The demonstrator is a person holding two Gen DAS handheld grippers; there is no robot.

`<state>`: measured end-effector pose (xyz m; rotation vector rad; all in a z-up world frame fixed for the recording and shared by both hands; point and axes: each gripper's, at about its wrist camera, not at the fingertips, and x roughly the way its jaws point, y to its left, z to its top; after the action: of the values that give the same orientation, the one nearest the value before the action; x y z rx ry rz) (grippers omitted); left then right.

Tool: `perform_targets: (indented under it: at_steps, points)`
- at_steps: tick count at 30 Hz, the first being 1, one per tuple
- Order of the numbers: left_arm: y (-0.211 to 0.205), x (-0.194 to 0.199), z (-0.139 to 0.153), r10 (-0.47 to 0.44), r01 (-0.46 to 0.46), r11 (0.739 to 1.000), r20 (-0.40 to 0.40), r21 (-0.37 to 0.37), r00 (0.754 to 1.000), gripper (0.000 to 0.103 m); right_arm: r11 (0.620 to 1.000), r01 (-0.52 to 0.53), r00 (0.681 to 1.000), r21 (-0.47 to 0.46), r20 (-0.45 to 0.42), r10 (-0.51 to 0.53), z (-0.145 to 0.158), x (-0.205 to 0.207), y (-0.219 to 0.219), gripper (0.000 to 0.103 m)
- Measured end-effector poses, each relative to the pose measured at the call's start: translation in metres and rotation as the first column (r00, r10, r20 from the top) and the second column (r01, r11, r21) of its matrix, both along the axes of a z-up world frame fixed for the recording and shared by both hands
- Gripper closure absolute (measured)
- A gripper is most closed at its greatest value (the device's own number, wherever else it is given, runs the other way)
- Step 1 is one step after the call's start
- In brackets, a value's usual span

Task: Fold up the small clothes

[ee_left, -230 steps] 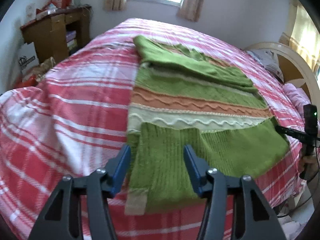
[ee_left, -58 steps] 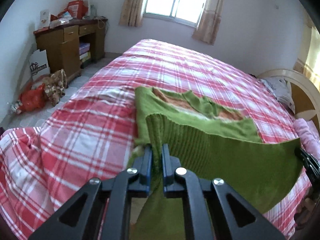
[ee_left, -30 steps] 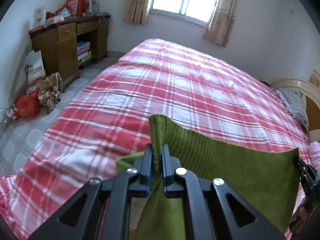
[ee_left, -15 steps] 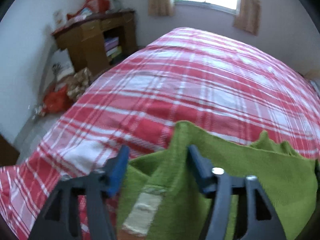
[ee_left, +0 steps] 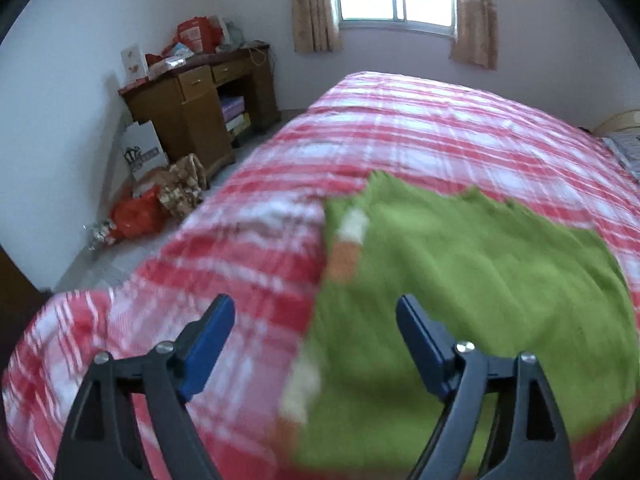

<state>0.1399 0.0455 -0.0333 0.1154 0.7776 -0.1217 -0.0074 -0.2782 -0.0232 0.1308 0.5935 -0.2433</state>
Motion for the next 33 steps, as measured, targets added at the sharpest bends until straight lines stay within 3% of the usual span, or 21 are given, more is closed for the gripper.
perform_targets:
  at_steps: [3,5,10,11,14,19,23,27,31,33]
  points:
    - [-0.005,-0.029,-0.009,0.005,-0.005,1.000,0.011,0.020,1.000,0.017,0.998,-0.057,0.998,0.033,-0.026,0.058,-0.016,-0.012,0.027,0.093]
    - [-0.007,-0.041,-0.018,0.001,-0.001,0.999,0.011,0.032,1.000,0.010,0.999,-0.040,0.998,0.035,-0.054,0.042,-0.029,-0.014,0.035,0.093]
    - [0.001,-0.048,-0.044,0.045,-0.041,0.995,-0.037,0.091,0.998,0.009,0.997,0.003,0.985,0.073,-0.175,0.010,-0.074,-0.009,0.034,0.093]
    - [0.008,-0.050,-0.046,0.050,-0.046,0.996,-0.047,0.077,0.998,0.009,0.996,-0.001,0.990,0.089,-0.142,0.013,-0.075,-0.013,0.032,0.093]
    - [0.031,-0.050,-0.050,0.079,-0.083,0.996,-0.087,-0.038,0.993,0.001,0.992,-0.002,0.990,0.129,-0.137,0.020,-0.075,-0.013,0.026,0.093]
    - [0.052,-0.060,-0.051,0.160,-0.166,0.984,-0.096,-0.060,0.983,0.002,0.989,-0.005,0.992,0.149,-0.121,0.023,-0.076,-0.014,0.020,0.093]
    - [0.074,-0.072,-0.040,0.185,-0.200,0.948,-0.081,-0.246,0.979,0.003,0.991,-0.004,0.992,0.135,-0.122,0.020,-0.075,-0.015,0.026,0.093]
    - [0.061,-0.061,-0.040,0.117,-0.149,0.915,-0.108,-0.376,0.987,0.004,0.992,-0.004,0.992,0.127,-0.123,0.020,-0.075,-0.015,0.026,0.093]
    - [0.039,-0.026,-0.056,0.090,-0.168,0.874,-0.188,-0.456,0.978,0.012,0.993,-0.003,0.992,0.121,-0.121,0.018,-0.074,-0.016,0.027,0.092]
    - [0.032,-0.018,-0.053,0.119,-0.179,0.870,-0.157,-0.459,0.980,0.029,0.994,-0.003,0.992,0.111,-0.123,0.017,-0.074,-0.015,0.029,0.092]
